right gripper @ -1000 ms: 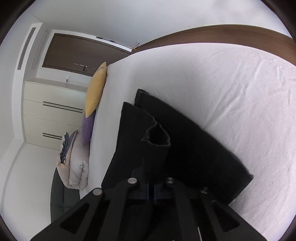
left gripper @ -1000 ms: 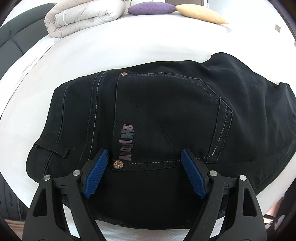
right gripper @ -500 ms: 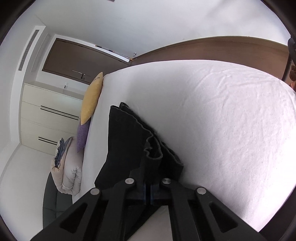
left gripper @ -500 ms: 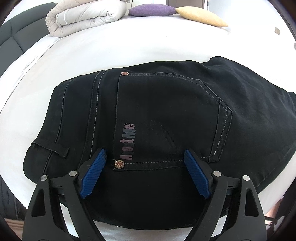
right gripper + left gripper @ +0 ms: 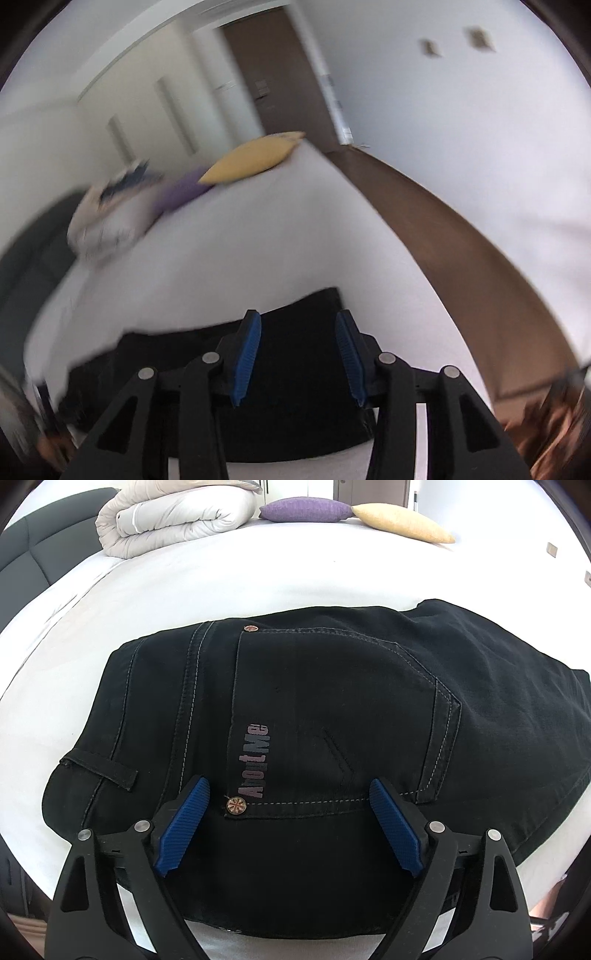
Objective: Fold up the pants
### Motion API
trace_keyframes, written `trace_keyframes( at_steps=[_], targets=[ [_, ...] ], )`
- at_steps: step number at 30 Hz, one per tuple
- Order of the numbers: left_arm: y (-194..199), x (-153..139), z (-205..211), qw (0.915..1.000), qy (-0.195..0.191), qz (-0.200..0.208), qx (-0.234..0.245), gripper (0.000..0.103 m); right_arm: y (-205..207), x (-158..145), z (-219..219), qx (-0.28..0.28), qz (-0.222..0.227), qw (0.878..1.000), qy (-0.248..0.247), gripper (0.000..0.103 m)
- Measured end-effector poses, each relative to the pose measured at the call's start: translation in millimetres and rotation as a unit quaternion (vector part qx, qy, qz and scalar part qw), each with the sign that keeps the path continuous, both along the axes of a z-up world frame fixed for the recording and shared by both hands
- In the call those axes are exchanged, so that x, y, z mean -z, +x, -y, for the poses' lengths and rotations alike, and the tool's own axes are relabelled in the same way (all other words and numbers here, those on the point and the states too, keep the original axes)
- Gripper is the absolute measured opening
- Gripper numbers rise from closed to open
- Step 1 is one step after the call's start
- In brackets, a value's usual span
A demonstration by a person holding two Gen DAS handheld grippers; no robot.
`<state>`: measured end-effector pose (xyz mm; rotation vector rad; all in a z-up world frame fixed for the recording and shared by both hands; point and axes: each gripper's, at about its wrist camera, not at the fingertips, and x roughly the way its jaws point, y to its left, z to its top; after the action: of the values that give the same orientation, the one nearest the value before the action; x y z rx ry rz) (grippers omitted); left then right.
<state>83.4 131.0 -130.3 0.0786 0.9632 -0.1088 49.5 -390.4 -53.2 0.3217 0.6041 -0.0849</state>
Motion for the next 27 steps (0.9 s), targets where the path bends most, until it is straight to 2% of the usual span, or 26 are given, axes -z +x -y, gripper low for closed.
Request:
trace_keyframes(
  at_steps=[1, 3, 4, 5, 8, 11, 13, 14, 16, 17, 19, 20, 21, 22, 24, 27],
  targets=[
    [-0.3, 0.3, 0.6, 1.0, 0.0, 0.001, -0.001, 0.089, 21.5, -3.8, -30.2, -0.067, -0.019, 0.996, -0.05, 0.047],
    [-0.9, 0.4, 0.7, 1.0, 0.001, 0.001, -0.002, 0.089, 50.5, 0.1, -70.9, -0.136, -0.056, 0.984, -0.103, 0.035],
    [-0.6, 0.6, 1.2, 1.0, 0.001, 0.001, -0.002, 0.089, 64.5, 5.3, -89.8, -0.161, -0.078, 0.976, -0.127, 0.019],
    [0.0, 0.9, 1.9, 1.0, 0.001, 0.001, -0.002, 0.089, 81.7, 14.3, -110.0, -0.187, -0.106, 0.966, -0.147, 0.008],
    [1.7, 2.1, 3.9, 1.0, 0.0, 0.002, -0.001, 0.091, 117.4, 37.8, -137.1, -0.222, -0.152, 0.952, -0.143, 0.007],
    [3.1, 3.4, 5.6, 1.0, -0.002, 0.006, -0.003, 0.093, 145.5, 72.8, -145.6, -0.24, -0.212, 0.94, -0.113, 0.007],
    [3.1, 3.9, 6.0, 0.9999, -0.004, 0.009, -0.006, 0.094, 163.5, 98.3, -138.9, -0.201, -0.235, 0.942, -0.129, 0.001],
    [2.9, 4.4, 6.2, 0.9999, -0.005, 0.011, -0.007, 0.094, 172.8, 103.5, -132.5, -0.184, -0.232, 0.947, -0.124, 0.0],
    [2.3, 5.0, 7.2, 0.9998, -0.006, 0.016, -0.01, 0.097, 180.1, 105.4, -111.6, -0.142, -0.199, 0.966, -0.087, 0.0],
    [2.3, 5.7, 7.5, 0.9997, -0.007, 0.018, -0.012, 0.097, 182.8, 103.9, -97.2, -0.085, -0.184, 0.975, -0.09, 0.0],
    [2.0, 6.4, 8.5, 0.9997, -0.007, 0.021, -0.015, 0.098, 180.9, 100.9, -73.6, 0.033, -0.177, 0.975, -0.128, 0.0],
    [1.6, 6.1, 8.9, 0.9996, -0.007, 0.021, -0.016, 0.098, 176.2, 99.1, -62.6, 0.061, -0.173, 0.977, -0.108, 0.0],
    [0.7, 5.9, 9.2, 0.9996, -0.008, 0.022, -0.016, 0.098, 164.9, 94.5, -47.7, 0.089, -0.164, 0.98, -0.063, 0.0],
    [-0.1, 5.8, 10.4, 0.9996, -0.008, 0.023, -0.016, 0.098, 154.4, 88.5, -43.3, 0.094, -0.151, 0.983, -0.039, 0.007],
    [0.0, 6.6, 11.2, 0.9995, -0.009, 0.025, -0.018, 0.099, 127.4, 69.2, -57.9, 0.052, -0.11, 0.992, -0.027, 0.007],
    [0.9, 5.7, 13.7, 0.9994, -0.008, 0.022, -0.025, 0.099, 102.6, 60.5, -104.9, -0.068, -0.106, 0.992, 0.013, 0.007]
  ],
)
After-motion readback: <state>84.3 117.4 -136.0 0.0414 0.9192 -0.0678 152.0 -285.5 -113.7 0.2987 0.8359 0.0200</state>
